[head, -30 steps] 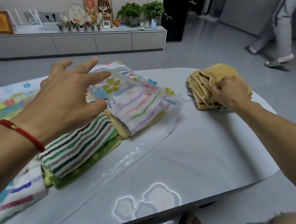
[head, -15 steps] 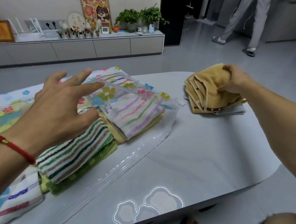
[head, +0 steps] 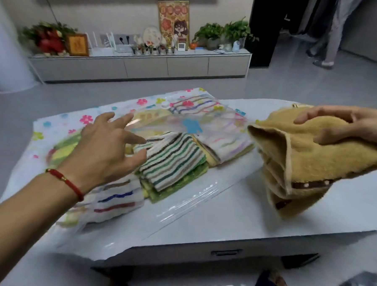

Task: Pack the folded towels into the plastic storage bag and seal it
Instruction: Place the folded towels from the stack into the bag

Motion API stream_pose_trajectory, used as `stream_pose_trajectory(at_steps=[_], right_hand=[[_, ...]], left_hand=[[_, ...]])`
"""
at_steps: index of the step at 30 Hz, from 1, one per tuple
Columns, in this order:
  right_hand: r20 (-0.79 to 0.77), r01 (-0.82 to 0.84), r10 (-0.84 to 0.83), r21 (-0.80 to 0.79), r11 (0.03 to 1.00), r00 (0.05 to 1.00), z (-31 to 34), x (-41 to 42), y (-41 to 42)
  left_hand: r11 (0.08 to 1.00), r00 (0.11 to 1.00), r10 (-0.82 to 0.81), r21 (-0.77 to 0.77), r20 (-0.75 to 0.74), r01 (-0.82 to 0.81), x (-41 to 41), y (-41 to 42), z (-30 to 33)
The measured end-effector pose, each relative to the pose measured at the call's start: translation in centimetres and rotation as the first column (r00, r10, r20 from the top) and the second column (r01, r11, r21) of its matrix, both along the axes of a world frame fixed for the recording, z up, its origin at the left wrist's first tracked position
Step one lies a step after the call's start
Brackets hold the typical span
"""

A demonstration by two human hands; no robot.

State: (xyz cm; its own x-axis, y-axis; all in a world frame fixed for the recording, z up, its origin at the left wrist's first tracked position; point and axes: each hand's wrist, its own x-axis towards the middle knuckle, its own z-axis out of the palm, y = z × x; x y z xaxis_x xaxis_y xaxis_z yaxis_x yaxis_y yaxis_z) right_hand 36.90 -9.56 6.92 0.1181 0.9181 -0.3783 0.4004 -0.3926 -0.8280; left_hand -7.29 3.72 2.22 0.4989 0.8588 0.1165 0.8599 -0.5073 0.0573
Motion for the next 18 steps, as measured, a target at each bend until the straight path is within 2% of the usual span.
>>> stream_pose_trajectory(at_steps=[2, 5, 7, 9, 12, 15, 16, 18], right_hand=[[-0.023, -0.126, 0.125, -0.037, 0.991, 0.992, -0.7, -4.7, -0.3], [-0.261, -0.260, 0.225, -0.105, 0.960, 0.939, -2.6, -12.5, 0.2], [-0.348, -0.300, 0.253, -0.087, 0.950, 0.903, -3.5, -17.7, 1.6], [-0.408, -0.261, 0.227, -0.029, 0.965, 0.884, -4.0, -22.7, 3.7], [-0.549, 0.001, 0.074, 0.134, 0.991, 0.832, -4.8, -29.9, 7.2], [-0.748, 0.335, -0.069, 0.212, 0.918, 0.660, -6.0, -36.6, 10.3], [-0.820, 0.436, -0.106, 0.185, 0.881, 0.563, -6.4, -38.6, 11.1], [-0.951, 0.556, -0.131, 0.050, 0.830, 0.281, -7.3, -41.8, 12.2]], left_hand=[[0.998, 0.998, 0.026, -0.063, -0.055, -0.029, -2.9, -0.9, -0.4], [0.992, 0.993, 0.015, -0.125, -0.119, -0.030, -6.4, -2.1, -1.1], [0.994, 0.998, -0.004, -0.109, -0.069, -0.004, -7.4, -2.6, -0.6], [0.999, 0.999, 0.007, -0.054, 0.045, -0.005, -7.5, -3.1, 0.7], [0.999, 0.977, 0.018, 0.041, 0.214, -0.028, -7.5, -3.1, 2.3], [0.997, 0.954, -0.007, 0.077, 0.300, -0.017, -8.0, -2.3, 3.0], [0.996, 0.948, -0.006, 0.086, 0.320, -0.022, -8.2, -2.0, 3.1], [0.994, 0.939, 0.007, 0.098, 0.344, -0.043, -8.2, -1.9, 3.3]])
